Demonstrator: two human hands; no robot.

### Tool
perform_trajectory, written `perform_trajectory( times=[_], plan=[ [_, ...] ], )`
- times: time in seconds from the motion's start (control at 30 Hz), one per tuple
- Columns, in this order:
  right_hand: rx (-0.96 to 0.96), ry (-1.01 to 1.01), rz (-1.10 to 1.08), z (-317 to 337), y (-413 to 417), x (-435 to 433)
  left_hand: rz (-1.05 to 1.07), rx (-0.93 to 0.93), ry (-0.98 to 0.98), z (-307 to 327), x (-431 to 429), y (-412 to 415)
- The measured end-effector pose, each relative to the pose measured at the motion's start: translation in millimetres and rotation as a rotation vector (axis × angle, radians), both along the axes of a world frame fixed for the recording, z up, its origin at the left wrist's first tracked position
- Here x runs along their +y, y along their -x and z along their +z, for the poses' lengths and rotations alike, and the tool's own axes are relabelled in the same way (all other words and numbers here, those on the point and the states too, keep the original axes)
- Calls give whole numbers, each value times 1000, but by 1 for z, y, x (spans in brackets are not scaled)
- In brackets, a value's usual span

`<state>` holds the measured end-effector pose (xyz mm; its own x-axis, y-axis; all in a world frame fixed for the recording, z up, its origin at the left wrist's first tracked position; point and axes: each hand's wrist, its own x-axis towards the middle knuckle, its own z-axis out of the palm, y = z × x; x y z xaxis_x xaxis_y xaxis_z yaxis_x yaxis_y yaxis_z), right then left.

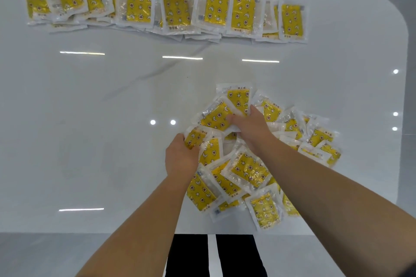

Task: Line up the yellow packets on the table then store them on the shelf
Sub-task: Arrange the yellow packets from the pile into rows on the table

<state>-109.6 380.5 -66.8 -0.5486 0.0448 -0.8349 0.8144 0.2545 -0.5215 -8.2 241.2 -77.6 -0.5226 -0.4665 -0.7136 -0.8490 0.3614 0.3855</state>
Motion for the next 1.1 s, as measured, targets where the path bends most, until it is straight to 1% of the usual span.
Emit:
perform_trajectory(
  times=[0.17,0.23,0.3,0.37,0.43,0.5,0.53,0.6,0.7,0.8,0.83,0.9,0.97,1.1],
  plan=[
    [81,-130,123,-10,-9,-21,-10,34,-72,1,-9,0],
    [107,-105,63,-9,-7,-26,50,62,-118,3,-19,-1],
    [97,-37,-40,-6,-3,-28,178,107,-156,7,-34,-2],
    [94,-8,-119,-1,4,-23,260,135,-165,10,-49,-2],
    [103,31,-166,3,12,-14,330,139,-193,12,-63,1],
    [100,65,-162,6,20,-2,424,157,-279,13,-76,5],
    [103,74,-123,7,24,3,454,161,-323,15,-82,7],
    [83,63,36,10,28,10,463,153,-362,14,-95,8],
    [9,43,322,10,26,8,393,155,-325,9,-107,6],
    [-61,56,468,2,11,-11,334,139,-276,1,-110,6],
    [-48,18,498,0,7,-20,332,138,-267,-2,-110,6],
    [16,-121,551,-4,0,-35,341,138,-255,-7,-110,5],
    [51,-202,562,-7,-3,-43,370,133,-277,-8,-111,2],
    [50,-129,422,2,0,-46,478,162,-399,1,-122,-6]
  ],
)
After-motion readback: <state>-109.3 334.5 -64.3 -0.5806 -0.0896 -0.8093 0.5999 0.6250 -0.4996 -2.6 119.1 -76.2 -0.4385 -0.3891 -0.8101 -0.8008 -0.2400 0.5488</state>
